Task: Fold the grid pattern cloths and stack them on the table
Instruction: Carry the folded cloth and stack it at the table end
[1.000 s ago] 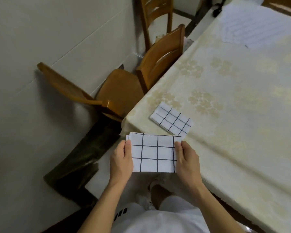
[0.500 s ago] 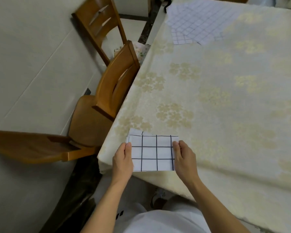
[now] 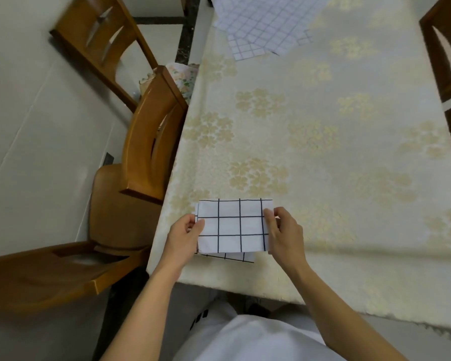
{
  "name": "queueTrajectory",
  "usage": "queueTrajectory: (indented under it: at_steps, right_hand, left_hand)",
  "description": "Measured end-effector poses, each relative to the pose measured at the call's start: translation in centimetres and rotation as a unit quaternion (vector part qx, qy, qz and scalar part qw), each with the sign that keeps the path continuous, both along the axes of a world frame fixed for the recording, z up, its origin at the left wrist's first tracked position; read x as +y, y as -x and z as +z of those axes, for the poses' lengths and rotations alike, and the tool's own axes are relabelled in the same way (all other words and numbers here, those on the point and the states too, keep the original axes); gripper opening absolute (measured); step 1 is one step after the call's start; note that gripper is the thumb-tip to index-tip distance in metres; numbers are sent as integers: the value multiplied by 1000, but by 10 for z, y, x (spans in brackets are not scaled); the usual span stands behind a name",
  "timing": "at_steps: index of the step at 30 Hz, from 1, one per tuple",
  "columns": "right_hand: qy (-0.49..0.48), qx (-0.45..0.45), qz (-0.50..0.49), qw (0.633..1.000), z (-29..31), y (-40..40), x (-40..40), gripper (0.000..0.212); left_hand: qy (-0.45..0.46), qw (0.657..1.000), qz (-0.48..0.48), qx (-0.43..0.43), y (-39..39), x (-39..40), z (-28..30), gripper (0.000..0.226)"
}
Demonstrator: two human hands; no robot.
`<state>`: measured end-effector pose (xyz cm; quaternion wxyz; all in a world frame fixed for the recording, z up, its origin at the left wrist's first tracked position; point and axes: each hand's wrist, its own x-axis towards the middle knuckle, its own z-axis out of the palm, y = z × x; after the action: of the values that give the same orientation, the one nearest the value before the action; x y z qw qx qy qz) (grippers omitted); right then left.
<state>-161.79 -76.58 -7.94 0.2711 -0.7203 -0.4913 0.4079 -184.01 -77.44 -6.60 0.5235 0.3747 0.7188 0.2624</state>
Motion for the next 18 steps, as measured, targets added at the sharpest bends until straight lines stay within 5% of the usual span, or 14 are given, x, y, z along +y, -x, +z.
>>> queueTrajectory:
  at_steps: [18]
  right_hand:
    - [98,-69,-35,992,-46,30,-9,22]
  left_hand:
    - [17,992,-37,119,29,16,-44,10]
